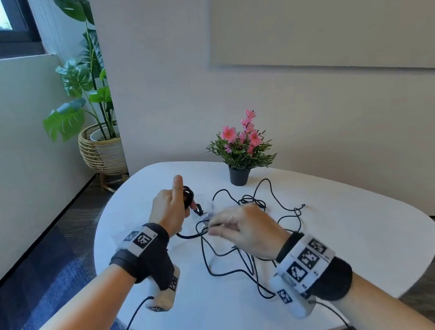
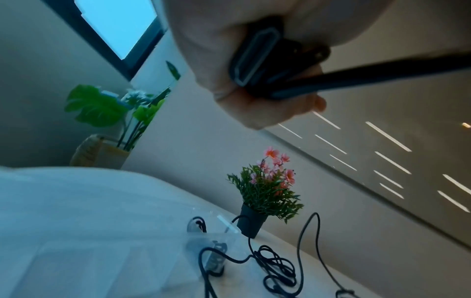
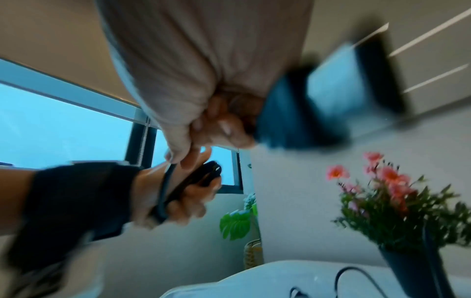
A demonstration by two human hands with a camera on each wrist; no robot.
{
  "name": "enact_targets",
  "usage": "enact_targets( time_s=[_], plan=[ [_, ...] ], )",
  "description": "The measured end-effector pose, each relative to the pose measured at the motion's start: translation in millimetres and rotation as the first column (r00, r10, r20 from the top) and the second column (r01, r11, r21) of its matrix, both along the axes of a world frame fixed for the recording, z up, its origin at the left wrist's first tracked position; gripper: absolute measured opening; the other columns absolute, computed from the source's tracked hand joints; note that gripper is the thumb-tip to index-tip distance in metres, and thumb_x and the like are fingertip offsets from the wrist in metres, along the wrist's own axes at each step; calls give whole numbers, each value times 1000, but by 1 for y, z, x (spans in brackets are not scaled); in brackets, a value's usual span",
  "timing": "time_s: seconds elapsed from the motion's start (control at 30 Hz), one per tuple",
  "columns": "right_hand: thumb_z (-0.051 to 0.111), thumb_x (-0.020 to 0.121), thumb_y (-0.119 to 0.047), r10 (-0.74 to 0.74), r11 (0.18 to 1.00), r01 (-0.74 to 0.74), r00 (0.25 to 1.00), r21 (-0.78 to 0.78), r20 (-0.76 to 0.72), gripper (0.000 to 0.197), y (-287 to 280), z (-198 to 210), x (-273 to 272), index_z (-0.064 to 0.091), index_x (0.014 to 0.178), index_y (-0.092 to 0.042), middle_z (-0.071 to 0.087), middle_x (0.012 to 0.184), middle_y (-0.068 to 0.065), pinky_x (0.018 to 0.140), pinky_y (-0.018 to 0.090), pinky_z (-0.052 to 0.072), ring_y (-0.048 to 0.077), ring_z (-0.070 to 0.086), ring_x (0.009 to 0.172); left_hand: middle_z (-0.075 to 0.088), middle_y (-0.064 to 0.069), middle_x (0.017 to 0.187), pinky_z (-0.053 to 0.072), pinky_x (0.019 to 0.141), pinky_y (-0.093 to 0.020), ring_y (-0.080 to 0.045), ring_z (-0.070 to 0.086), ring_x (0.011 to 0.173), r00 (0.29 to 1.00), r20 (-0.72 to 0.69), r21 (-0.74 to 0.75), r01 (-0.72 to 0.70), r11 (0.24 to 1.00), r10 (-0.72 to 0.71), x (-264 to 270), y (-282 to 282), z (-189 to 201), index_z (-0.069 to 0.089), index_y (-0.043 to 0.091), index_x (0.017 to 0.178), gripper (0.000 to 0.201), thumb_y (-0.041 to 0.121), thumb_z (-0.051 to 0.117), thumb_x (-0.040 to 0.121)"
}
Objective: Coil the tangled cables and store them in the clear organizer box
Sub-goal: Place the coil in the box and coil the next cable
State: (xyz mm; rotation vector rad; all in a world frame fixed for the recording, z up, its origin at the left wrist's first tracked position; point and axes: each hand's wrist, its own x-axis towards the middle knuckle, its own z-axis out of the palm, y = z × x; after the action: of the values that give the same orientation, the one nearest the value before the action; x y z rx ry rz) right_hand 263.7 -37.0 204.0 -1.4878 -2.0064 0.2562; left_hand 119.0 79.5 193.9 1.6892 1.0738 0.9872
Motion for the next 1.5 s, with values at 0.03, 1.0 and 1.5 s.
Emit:
enact_targets(
  time_s=[0.03, 1.0, 1.5],
  plan=[
    [66, 86, -27, -30, 999, 31, 999, 25, -34, 14, 2, 7, 4, 72, 92, -16, 58, 64, -12, 60, 13, 39, -1, 53, 59, 49, -1, 45, 32, 39, -23, -14, 41, 38, 996, -74, 39, 43, 998, -41, 0, -3, 2, 61, 11, 53, 73, 50, 18, 98],
    [64, 86, -11, -96, 995, 94, 944, -22, -315, 14, 14, -12, 22, 74, 96, -13, 67, 81, -2, 73, 17, 46, 5, 60, 75, 66, -6, 110, 47, 84, -29, -24, 60, 101, 702, -664, 205, 504, 839, -259, 18, -21, 1, 15, 17, 147, 95, 35, 74, 75],
    [59, 89, -7, -208, 978, 132, 518, -163, -829, 26, 19, -9, 23, 74, 72, -19, 48, 74, 18, 44, 18, 23, 8, 28, 45, 55, -2, 50, 39, 43, -25, -21, 50, 33, 739, -554, 831, 461, 312, 383, 20, -6, -7, 38, 10, 81, 18, 29, 37, 83]
  ],
)
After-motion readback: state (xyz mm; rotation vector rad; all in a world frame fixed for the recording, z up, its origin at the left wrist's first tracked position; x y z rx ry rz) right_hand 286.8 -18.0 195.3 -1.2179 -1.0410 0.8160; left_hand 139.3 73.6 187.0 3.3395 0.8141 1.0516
